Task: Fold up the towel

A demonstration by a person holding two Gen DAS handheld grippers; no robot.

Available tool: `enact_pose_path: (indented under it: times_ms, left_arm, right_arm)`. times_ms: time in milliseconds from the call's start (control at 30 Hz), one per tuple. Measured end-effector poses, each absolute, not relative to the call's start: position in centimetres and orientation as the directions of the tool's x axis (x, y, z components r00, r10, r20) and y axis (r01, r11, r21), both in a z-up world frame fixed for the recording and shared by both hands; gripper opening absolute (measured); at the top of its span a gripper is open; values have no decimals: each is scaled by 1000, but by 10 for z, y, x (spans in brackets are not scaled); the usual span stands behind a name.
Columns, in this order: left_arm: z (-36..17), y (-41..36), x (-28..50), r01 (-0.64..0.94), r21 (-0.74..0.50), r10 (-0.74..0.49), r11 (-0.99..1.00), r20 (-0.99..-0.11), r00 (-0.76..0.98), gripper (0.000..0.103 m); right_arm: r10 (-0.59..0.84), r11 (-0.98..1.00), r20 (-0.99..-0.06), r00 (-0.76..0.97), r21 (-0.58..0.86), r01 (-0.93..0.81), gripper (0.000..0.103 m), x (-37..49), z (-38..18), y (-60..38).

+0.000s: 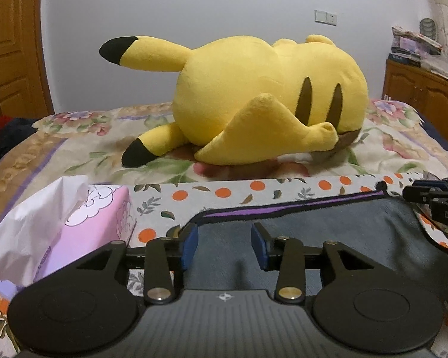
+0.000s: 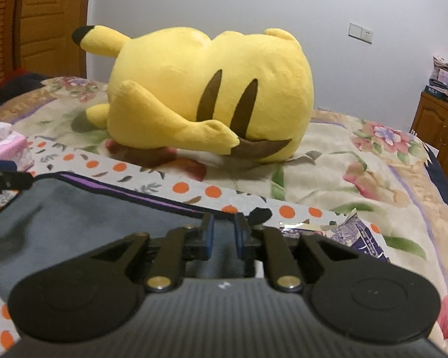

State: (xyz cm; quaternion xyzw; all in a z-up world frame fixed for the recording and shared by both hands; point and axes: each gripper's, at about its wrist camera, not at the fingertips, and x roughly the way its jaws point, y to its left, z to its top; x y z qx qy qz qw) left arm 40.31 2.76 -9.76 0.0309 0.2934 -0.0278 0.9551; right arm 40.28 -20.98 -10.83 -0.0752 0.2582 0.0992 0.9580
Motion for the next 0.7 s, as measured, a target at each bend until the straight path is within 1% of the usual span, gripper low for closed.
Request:
enact_pose_path:
  times_ms: [67,100,167,333,400,467,567,700]
  left_arm:
    - [-97,25,397,84,46,-43,995,-567,823,42]
    - [-96,24,394,88,46,-47,995,-567,822,42]
    - [-95,24,387,94,42,-54,995,-570,820,42]
    - [-92,21,367,106,45,-60,993,-586,808,49]
    - [-90,20,359,115,44,-66,992,-597,800,51]
    - [-88,19,350,126,44,-74,991,-603,794,52]
    - [-82,17,334,136,45,-81,990,-606,791,58]
    - [-72,13,314,144,42,-89,989,-604,792,64]
  right_arm:
    - [163,968,-511,844,-81,-236,41,395,-106,-209]
    - [170,968,-509,844,-75,-240,44,391,-105,-208]
    - [189,966,-508,841,-61,-253,44,380,-104,-207]
    - [206,964,-533,821,-31,-262,45,358,-107,-205]
    - [208,966,-541,815,-20,-259,46,349,-107,-205]
    - [208,967,-547,811,-12,-256,51,340,-106,-207]
    - [208,968,-553,807,-3,-252,52,327,-101,-210]
    - [204,970,-551,809,1,-243,54,309,-93,-215]
